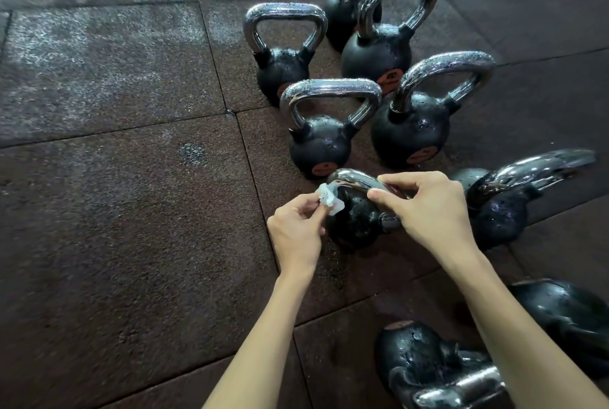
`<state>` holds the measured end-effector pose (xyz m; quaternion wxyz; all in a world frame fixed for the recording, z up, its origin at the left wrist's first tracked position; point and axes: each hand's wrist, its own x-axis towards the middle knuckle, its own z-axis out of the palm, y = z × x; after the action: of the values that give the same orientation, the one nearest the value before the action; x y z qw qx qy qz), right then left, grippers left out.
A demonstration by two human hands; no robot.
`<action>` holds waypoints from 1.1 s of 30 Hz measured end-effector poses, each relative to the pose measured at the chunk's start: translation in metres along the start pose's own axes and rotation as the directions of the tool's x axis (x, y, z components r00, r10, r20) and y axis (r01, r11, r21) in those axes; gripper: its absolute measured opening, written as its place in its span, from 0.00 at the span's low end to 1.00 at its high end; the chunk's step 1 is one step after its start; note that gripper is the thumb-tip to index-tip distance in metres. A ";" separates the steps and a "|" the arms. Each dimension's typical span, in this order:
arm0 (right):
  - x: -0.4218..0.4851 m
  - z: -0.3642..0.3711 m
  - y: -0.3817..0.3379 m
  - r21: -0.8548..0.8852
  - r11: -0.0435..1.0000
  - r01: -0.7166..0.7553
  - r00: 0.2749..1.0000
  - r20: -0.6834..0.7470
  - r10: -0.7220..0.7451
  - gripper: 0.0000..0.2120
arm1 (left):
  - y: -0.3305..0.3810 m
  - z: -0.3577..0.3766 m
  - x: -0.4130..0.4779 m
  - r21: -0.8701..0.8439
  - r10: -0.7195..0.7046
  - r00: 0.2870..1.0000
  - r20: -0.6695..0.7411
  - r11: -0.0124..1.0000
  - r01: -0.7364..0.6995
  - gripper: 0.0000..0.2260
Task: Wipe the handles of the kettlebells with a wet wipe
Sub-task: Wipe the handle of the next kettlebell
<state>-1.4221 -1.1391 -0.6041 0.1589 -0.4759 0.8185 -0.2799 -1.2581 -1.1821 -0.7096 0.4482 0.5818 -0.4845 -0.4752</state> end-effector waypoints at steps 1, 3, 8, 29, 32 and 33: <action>0.000 -0.001 -0.001 0.012 1.000 -0.008 1.000 0.004 0.008 0.15 | 0.002 0.000 -0.002 -0.002 0.028 0.999 -0.019 1.000 -0.028 0.04; 0.000 -0.001 -0.002 0.018 1.000 -0.012 1.000 0.004 0.012 0.15 | 0.006 0.001 -0.002 0.007 0.060 0.997 -0.055 0.998 -0.060 0.05; -0.001 0.000 0.001 0.019 1.000 -0.012 1.000 0.003 0.012 0.16 | 0.001 0.002 0.006 -0.022 0.011 0.999 -0.053 1.000 -0.013 0.06; 0.008 -0.022 0.023 0.127 0.987 -0.100 0.962 0.265 0.063 0.13 | 0.015 -0.001 0.003 -0.271 -0.025 0.999 0.034 0.962 0.033 0.05; 0.009 -0.022 0.025 0.125 0.986 -0.109 0.959 0.273 0.071 0.14 | 0.012 -0.001 0.011 -0.280 -0.049 0.997 0.061 0.958 0.064 0.13; 0.009 -0.022 0.026 0.129 0.985 -0.111 0.959 0.273 0.072 0.14 | 0.010 -0.001 0.014 -0.276 -0.061 0.995 0.075 0.958 0.080 0.14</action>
<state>-1.4556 -1.1305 -0.6025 0.3144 -0.4584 0.7885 -0.2633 -1.2573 -1.1972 -0.7009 0.4923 0.5137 -0.4063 -0.5733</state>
